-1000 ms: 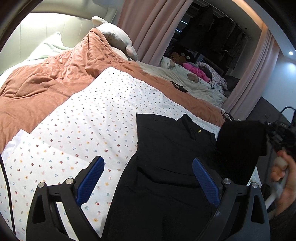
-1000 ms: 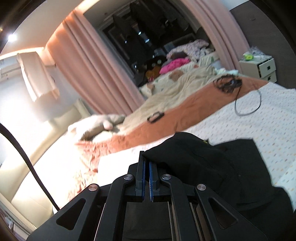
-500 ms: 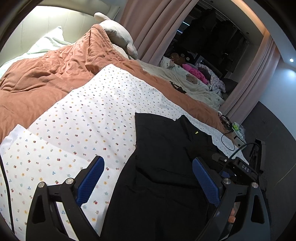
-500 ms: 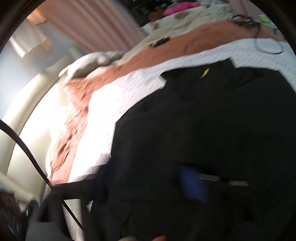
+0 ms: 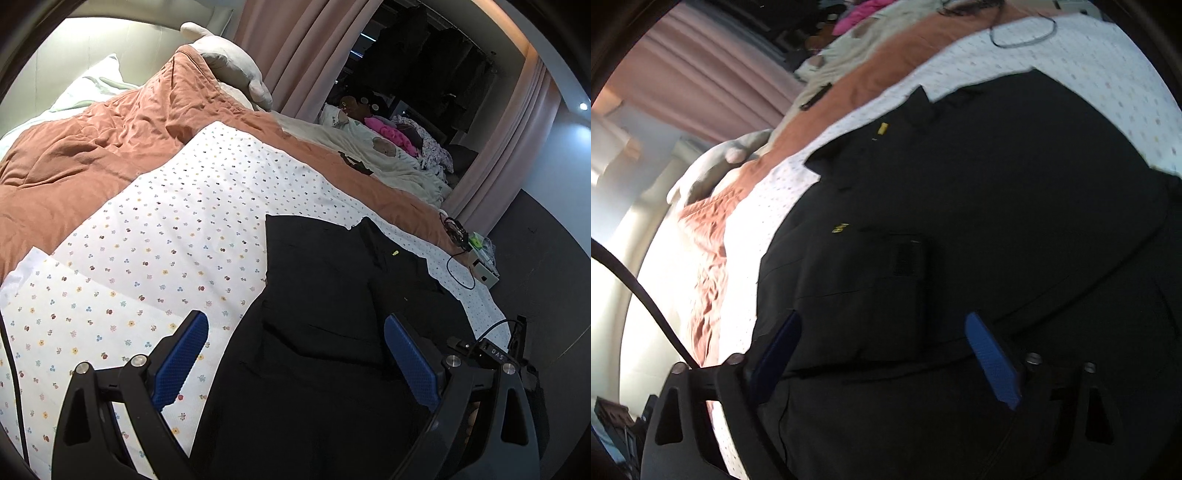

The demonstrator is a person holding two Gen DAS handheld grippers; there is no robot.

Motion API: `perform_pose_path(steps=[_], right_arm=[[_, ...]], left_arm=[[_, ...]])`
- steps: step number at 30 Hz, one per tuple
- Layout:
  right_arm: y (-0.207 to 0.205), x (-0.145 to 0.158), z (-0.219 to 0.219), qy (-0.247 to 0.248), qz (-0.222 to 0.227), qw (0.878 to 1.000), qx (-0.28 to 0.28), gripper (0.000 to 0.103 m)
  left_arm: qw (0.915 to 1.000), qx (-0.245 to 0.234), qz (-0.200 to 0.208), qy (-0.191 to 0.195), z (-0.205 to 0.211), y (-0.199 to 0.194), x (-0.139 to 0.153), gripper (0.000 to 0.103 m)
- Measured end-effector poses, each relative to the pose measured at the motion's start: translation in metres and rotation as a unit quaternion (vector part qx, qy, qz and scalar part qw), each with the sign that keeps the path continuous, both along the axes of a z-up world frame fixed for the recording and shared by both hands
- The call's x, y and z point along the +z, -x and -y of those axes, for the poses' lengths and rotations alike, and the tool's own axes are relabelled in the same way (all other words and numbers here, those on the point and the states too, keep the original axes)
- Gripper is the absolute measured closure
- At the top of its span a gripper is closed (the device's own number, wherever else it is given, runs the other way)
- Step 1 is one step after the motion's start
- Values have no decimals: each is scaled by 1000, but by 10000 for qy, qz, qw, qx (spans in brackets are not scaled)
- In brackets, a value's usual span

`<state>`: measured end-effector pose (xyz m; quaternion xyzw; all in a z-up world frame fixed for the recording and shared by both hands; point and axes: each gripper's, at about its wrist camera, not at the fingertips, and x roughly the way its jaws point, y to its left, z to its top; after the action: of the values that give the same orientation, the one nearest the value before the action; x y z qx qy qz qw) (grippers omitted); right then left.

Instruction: Fold large clothes

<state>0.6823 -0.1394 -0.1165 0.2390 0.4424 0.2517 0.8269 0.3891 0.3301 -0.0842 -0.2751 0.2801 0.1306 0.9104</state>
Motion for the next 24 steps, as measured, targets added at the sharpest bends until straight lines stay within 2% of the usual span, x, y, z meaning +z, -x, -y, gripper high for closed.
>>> perform_pose_path(steps=[4,8,9,10,11,18,21,24], right_arm=[[-16,-12,-5,125,-160,9996,209,31],[-28,-14,-17,182,-227,9991,309,36],[-27,-12,-24,104,-199,9990,391,44],[-16,-16,-24,42,-197,9987,460,46],[-14,-19,-36,-23,-168,9985,526,46],[-2,14,-86,-163,248,9925,1185,46],[9,32,-112,-327,375,9857,1612,46],[22,47,-130,-335,424,9791,1962,46]], left_arm=[[9999,47,9,105,-7,0,-2,5],[9998,83,-7,172,-11,1,-4,5],[9998,98,-17,179,-13,1,-5,5],[9998,112,-25,185,-14,2,-5,5],[9997,129,-35,192,-15,2,-6,5],[9992,264,-190,225,-24,7,-7,5],[9988,317,-184,331,-27,13,-1,5],[9987,379,-206,270,-26,20,7,5]])
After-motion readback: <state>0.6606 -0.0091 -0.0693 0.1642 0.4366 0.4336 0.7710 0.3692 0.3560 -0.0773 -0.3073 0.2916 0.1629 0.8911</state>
